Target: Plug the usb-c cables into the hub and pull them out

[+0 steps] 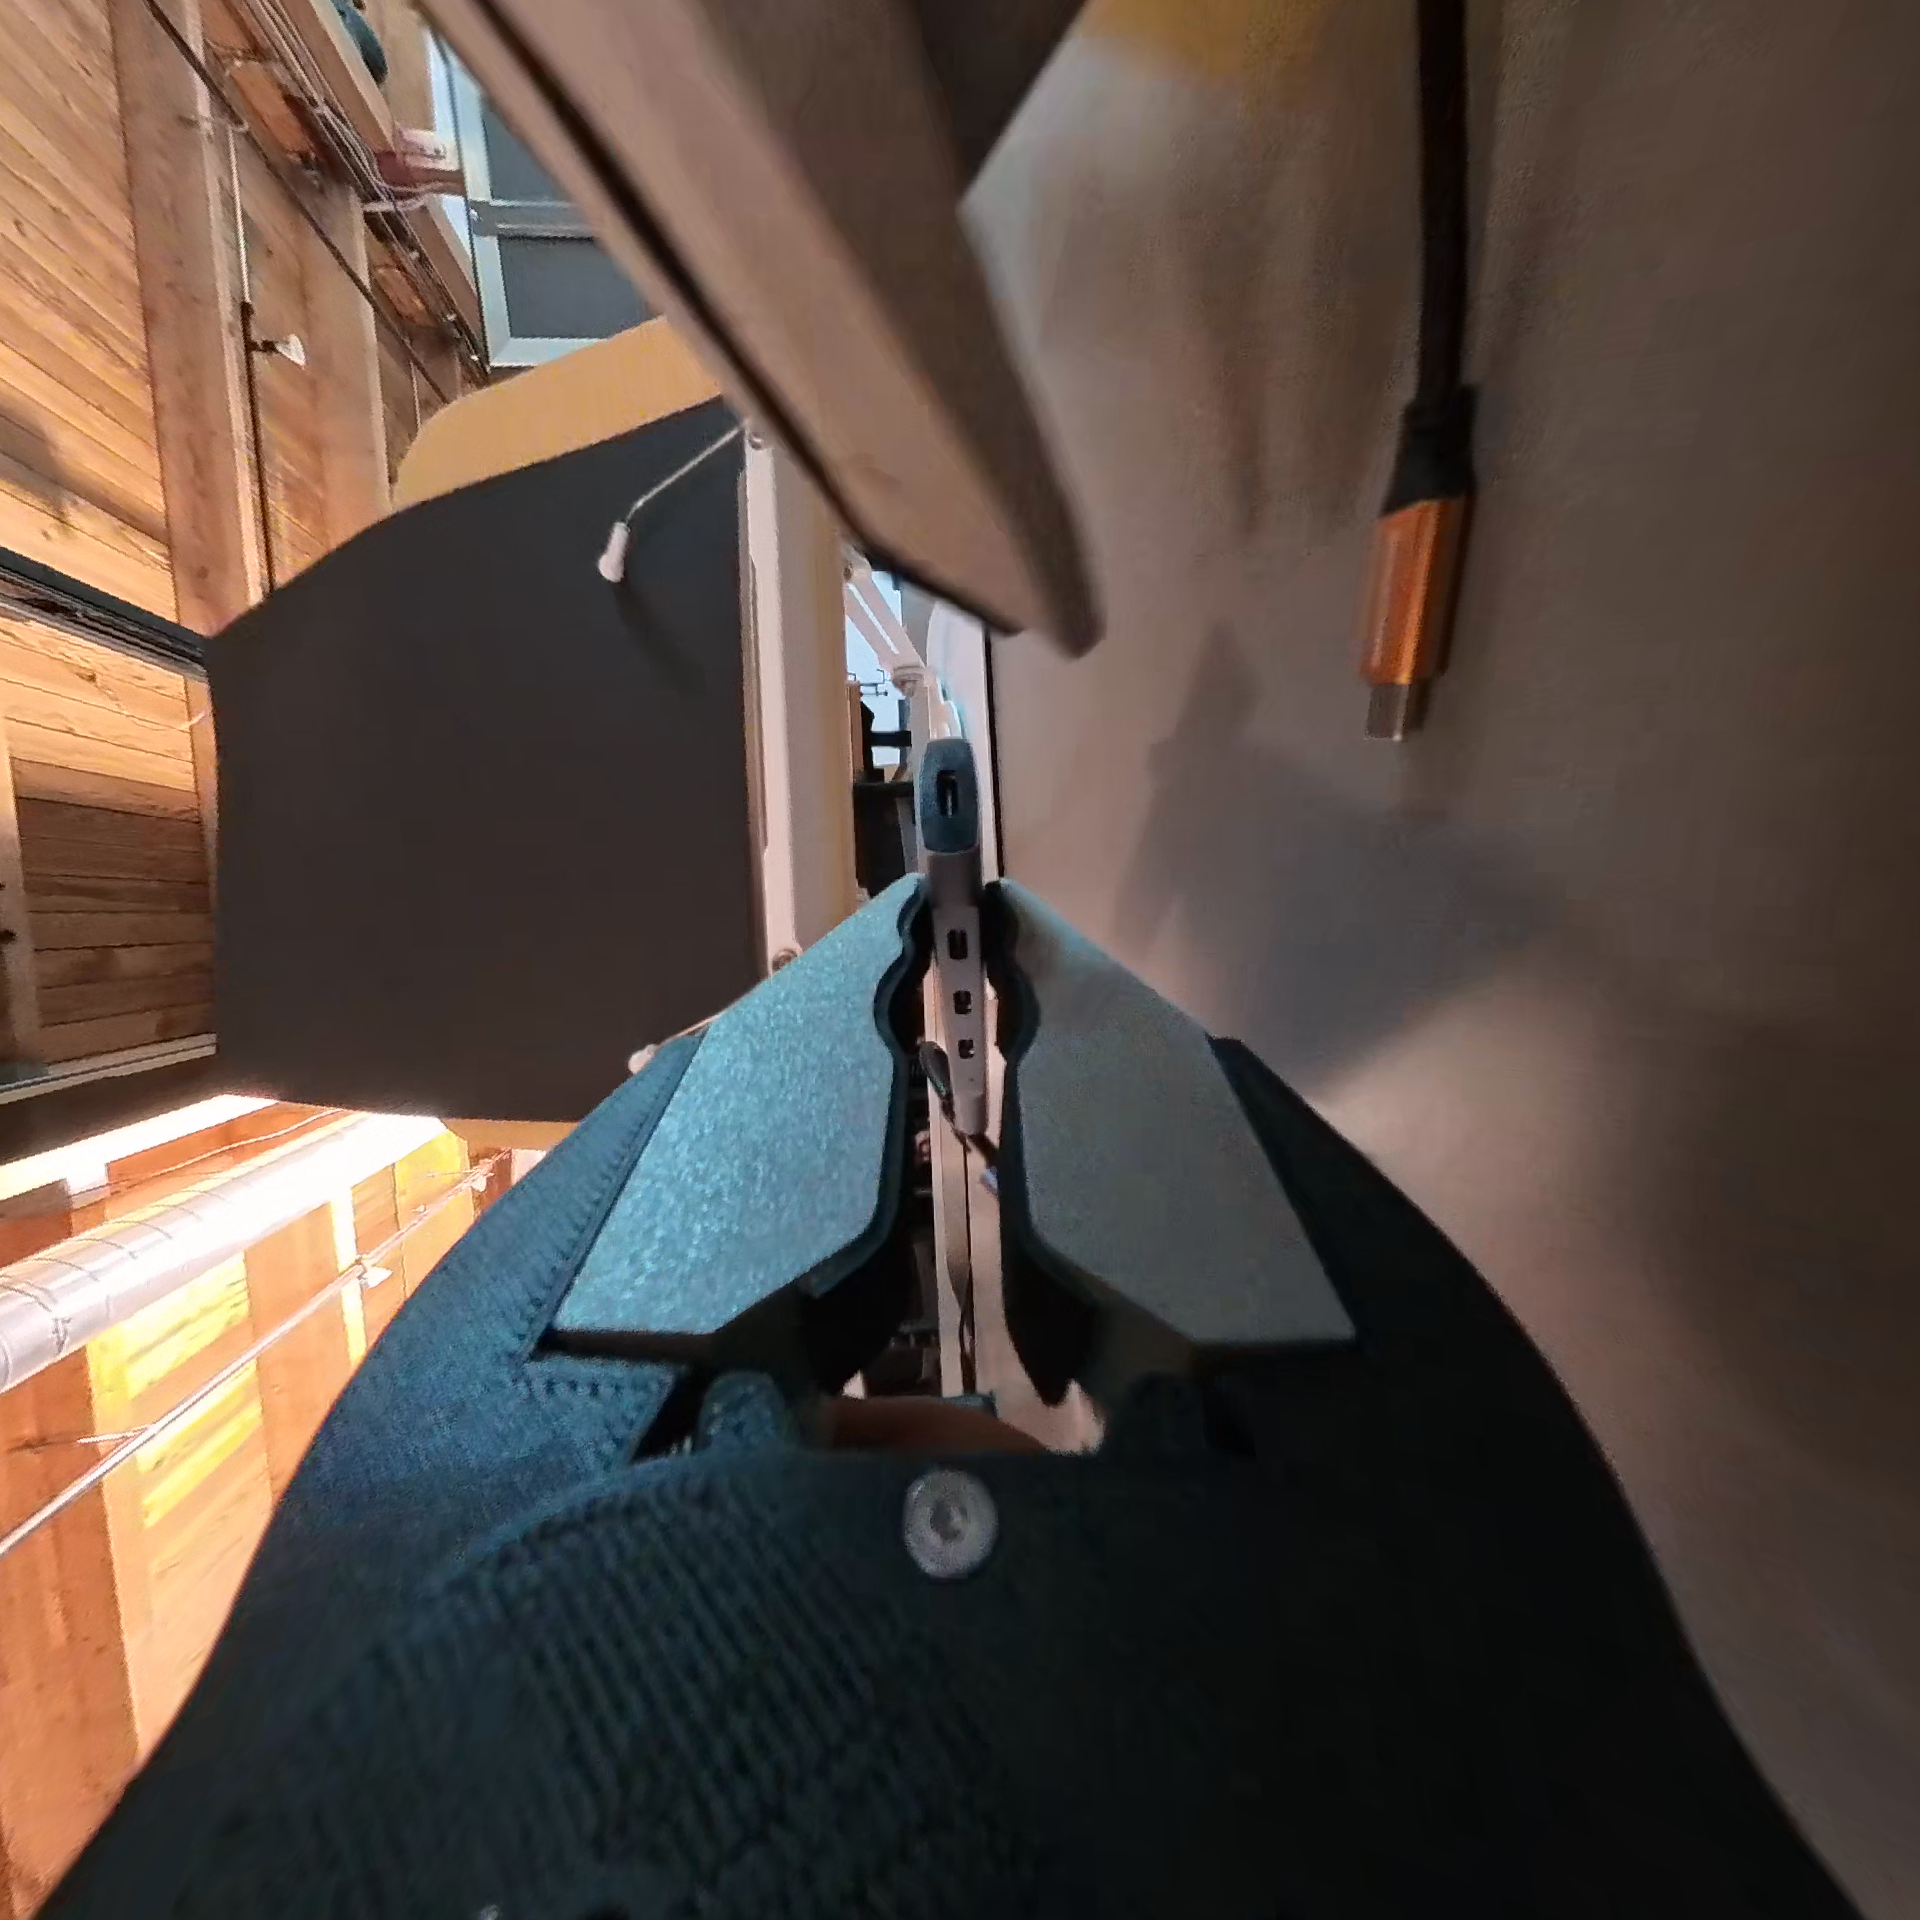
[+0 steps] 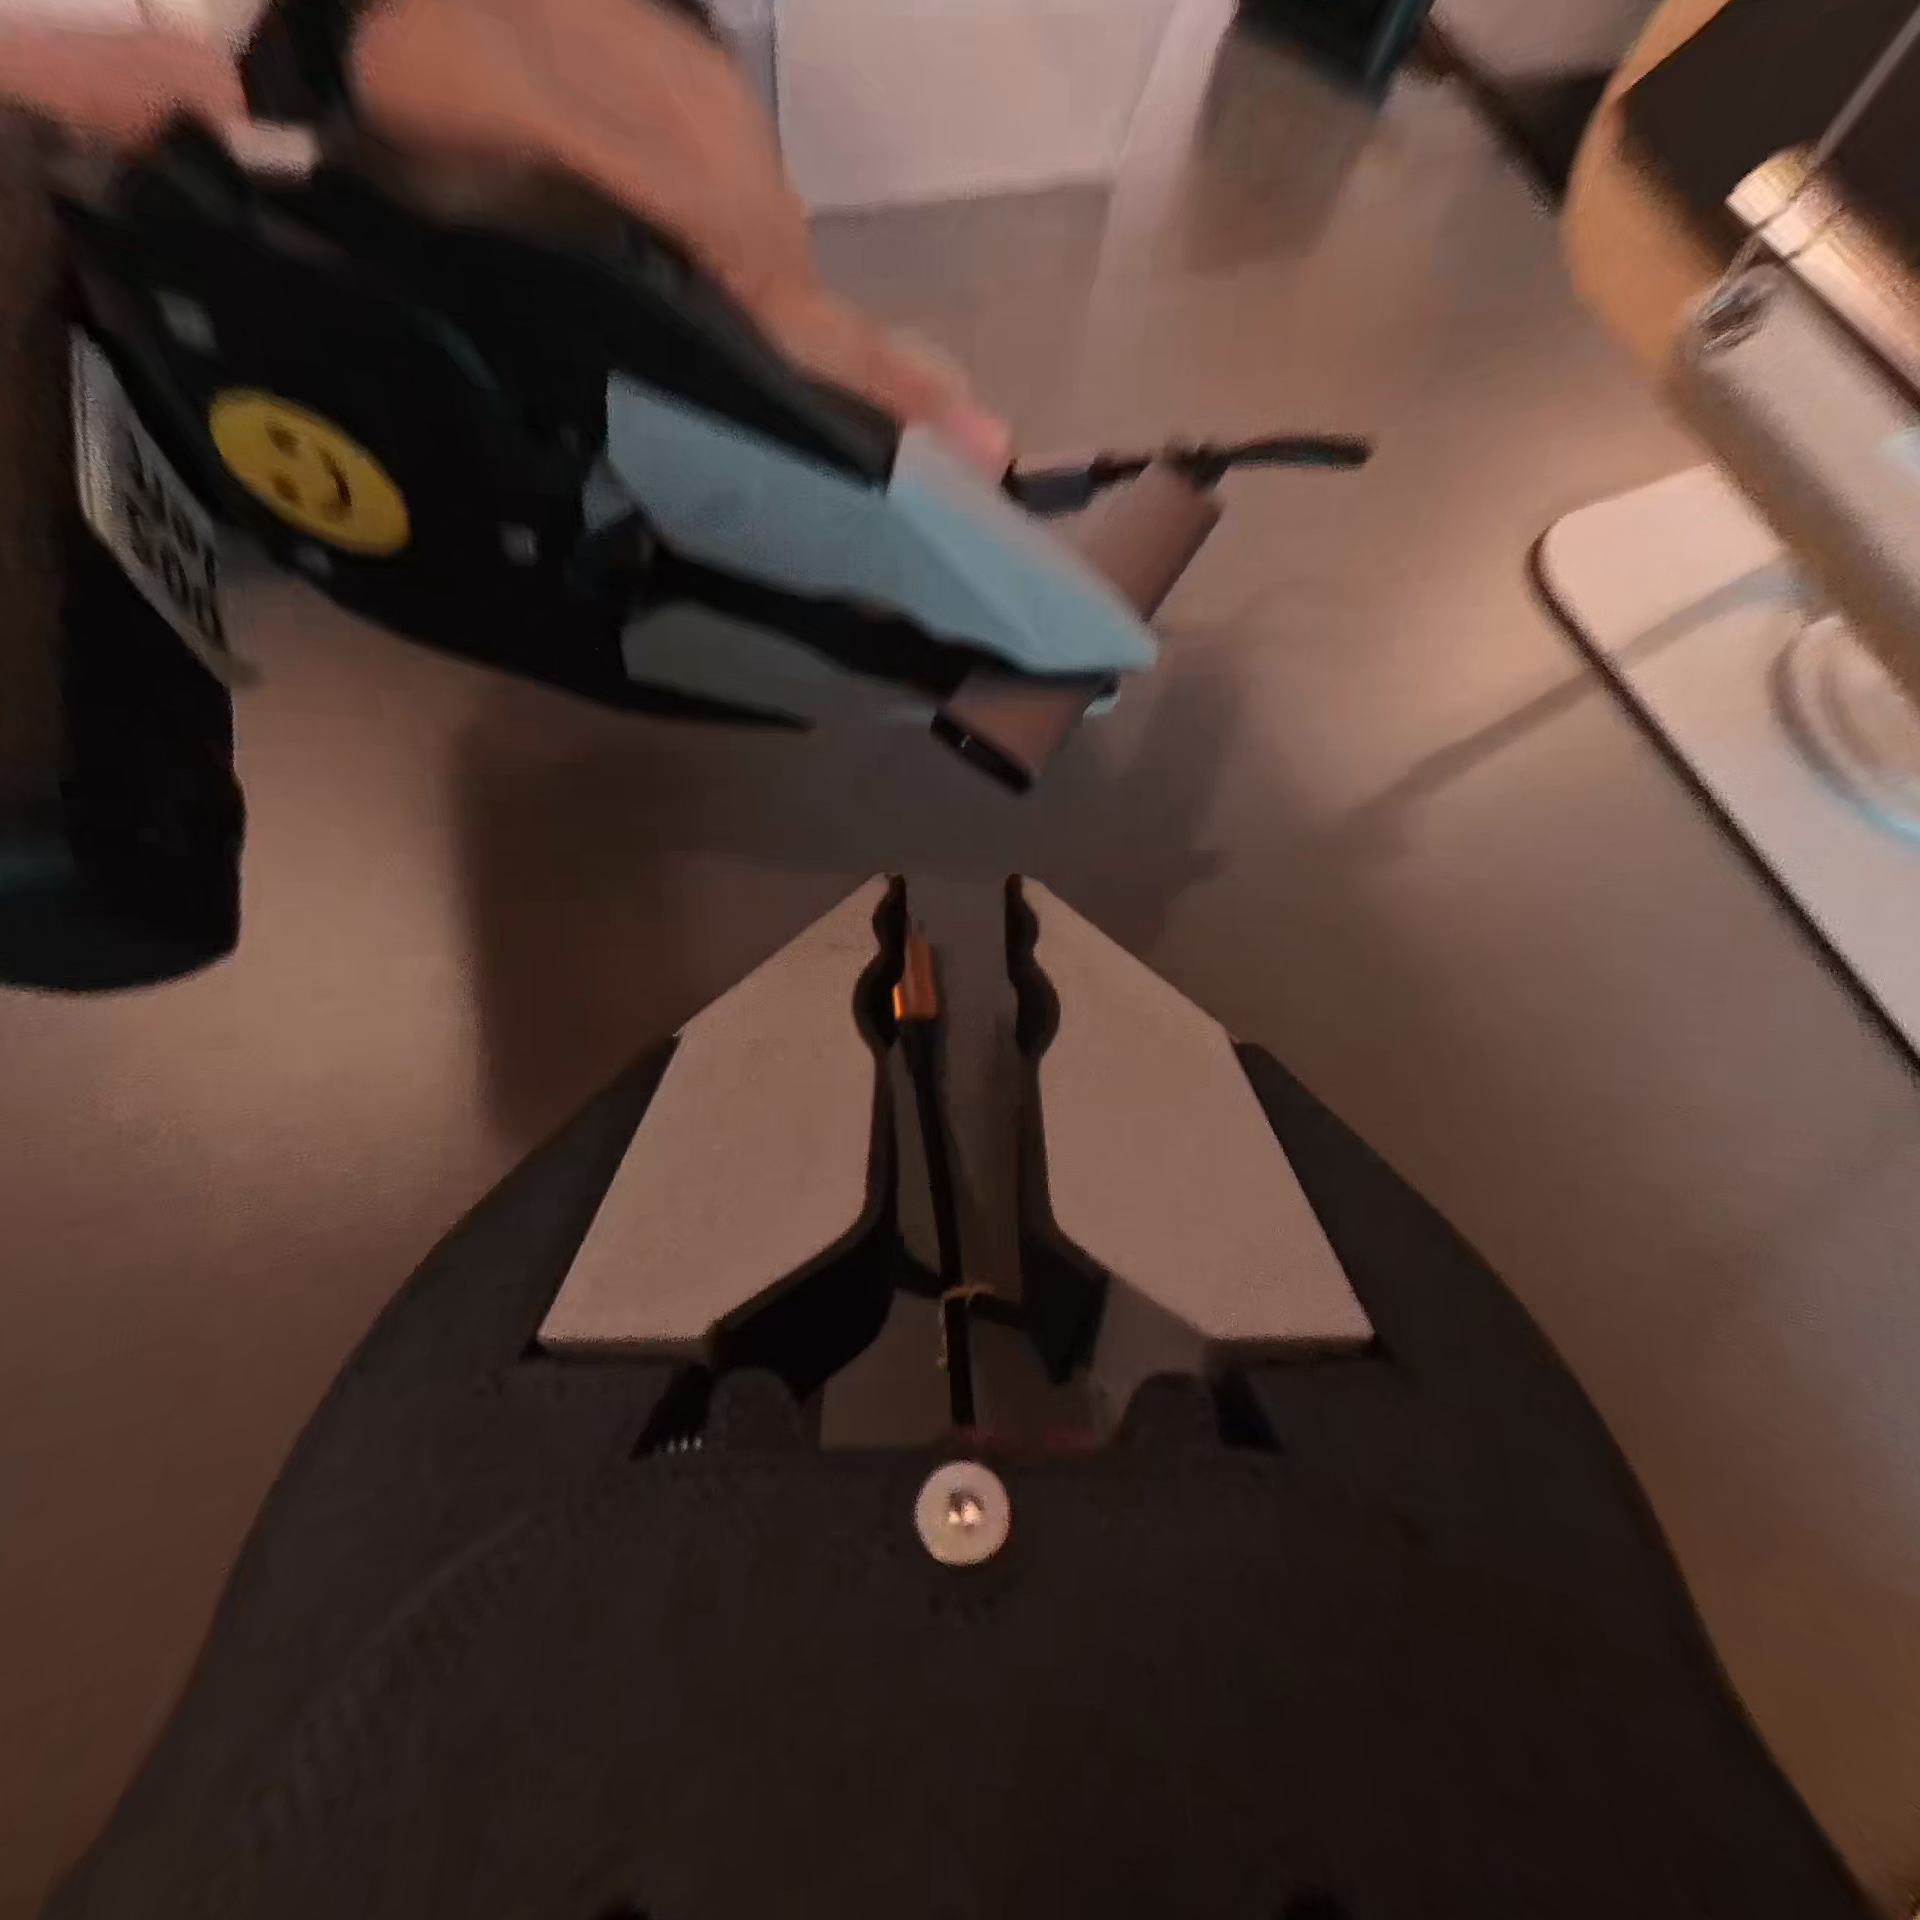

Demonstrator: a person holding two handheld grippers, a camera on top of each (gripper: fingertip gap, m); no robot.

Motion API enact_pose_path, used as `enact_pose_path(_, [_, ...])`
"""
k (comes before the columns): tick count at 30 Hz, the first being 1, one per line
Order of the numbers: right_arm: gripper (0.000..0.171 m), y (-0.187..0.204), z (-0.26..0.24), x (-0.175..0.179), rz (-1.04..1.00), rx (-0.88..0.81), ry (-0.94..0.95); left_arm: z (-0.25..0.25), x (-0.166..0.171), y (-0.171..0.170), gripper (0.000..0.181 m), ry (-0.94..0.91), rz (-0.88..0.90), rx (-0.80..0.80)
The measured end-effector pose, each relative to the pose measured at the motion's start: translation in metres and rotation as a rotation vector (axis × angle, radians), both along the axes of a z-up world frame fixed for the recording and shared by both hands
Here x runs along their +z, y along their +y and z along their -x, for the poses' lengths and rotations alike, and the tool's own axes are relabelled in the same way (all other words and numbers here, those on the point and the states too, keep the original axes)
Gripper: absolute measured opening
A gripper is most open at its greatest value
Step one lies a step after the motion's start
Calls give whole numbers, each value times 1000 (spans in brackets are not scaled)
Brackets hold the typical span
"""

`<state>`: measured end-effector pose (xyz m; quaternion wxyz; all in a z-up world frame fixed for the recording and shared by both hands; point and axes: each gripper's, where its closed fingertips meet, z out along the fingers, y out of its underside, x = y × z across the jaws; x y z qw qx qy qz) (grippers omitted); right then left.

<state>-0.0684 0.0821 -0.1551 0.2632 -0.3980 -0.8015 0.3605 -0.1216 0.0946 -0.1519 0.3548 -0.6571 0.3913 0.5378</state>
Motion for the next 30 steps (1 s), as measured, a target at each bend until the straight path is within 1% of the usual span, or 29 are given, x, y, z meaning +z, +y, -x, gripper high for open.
enact_pose_path(1, [18,1,4,6,26,-21,18,-1,0,1,6,-2,-1,-2])
enact_pose_path(2, [22,1,8,9,51,-37,17,-2,0,1,7,0,0,-1])
enact_pose_path(4, [36,-1,15,7,90,-55,-3,-4,-1,2,7,11,5,-1])
enact_pose_path(7, [48,-7,22,2,103,-69,-18,-8,1,3,7,13,1,-4])
enact_pose_path(8, [46,-8,23,1,102,-73,-18,-9,2,3,7,13,-5,-7])
enact_pose_path(9, [32,-9,23,1,106,-68,-20,-11,4,3,7,13,-9,-10])
enact_pose_path(10, [26,-11,22,2,124,-61,-23,-10,6,2,7,16,-14,-3])
enact_pose_path(13, [26,-12,19,7,166,-37,-13,-14,10,1,7,-11,-31,-25])
enact_pose_path(16, [25,-18,15,10,230,34,-21,-24,10,0,10,-34,-37,-77])
enact_pose_path(20, [25,-18,11,11,247,100,-16,-27,11,-1,10,-60,-31,-92])
enact_pose_path(25, [24,-18,3,12,321,162,-58,-35,11,-2,9,-75,-27,-135])
enact_pose_path(30, [22,-16,-1,10,305,177,-55,-39,14,-4,6,-76,-40,-163])
